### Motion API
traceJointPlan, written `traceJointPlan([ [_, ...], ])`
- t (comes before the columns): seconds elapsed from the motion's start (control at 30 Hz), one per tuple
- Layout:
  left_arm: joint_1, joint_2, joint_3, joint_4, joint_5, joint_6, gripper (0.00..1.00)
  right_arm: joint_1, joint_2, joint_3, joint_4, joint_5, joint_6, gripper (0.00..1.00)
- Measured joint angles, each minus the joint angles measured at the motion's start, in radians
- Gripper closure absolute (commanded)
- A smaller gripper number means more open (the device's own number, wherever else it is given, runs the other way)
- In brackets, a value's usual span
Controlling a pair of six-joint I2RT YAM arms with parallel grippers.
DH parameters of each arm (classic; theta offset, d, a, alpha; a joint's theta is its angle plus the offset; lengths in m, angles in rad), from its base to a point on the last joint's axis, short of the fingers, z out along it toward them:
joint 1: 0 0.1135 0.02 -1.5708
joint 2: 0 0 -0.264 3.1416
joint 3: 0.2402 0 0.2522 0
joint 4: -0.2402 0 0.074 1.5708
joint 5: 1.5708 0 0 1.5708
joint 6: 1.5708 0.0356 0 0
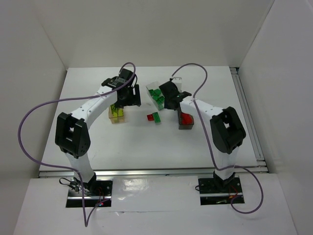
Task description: Sort the legos into containers by color
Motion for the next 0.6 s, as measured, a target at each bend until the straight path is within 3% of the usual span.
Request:
traceJointPlan([
  [0.13,0.006,0.0,0.0,0.0,-0.001,0.0,0.1,0.0,-0.062,0.037,0.006,-0.005,-0.021,0.67],
  [0.3,0.01,-0.002,-0.005,0.0,-0.003,0.0,0.1,0.0,0.021,0.19,0.012,-0.032,-0.049,0.64],
  [0.37,0.013,-0.002,-0.006,0.0,-0.003,0.0,0.1,0.0,0.078,0.253,0.016,-0.042,-0.058,0.55],
  [0.43,0.014,-0.004,-0.007,0.0,-0.003,0.0,0.1,0.0,0.145,0.321,0.013,-0.055,-0.064,0.38],
  [0.53,0.017,-0.013,-0.007,-0.001,-0.003,0.0,0.1,0.0,0.235,0.415,0.002,-0.068,-0.079,0.28],
  [0.6,0.02,-0.02,-0.007,0.0,-0.003,0.0,0.1,0.001,0.252,0.426,-0.008,-0.078,-0.088,0.28],
])
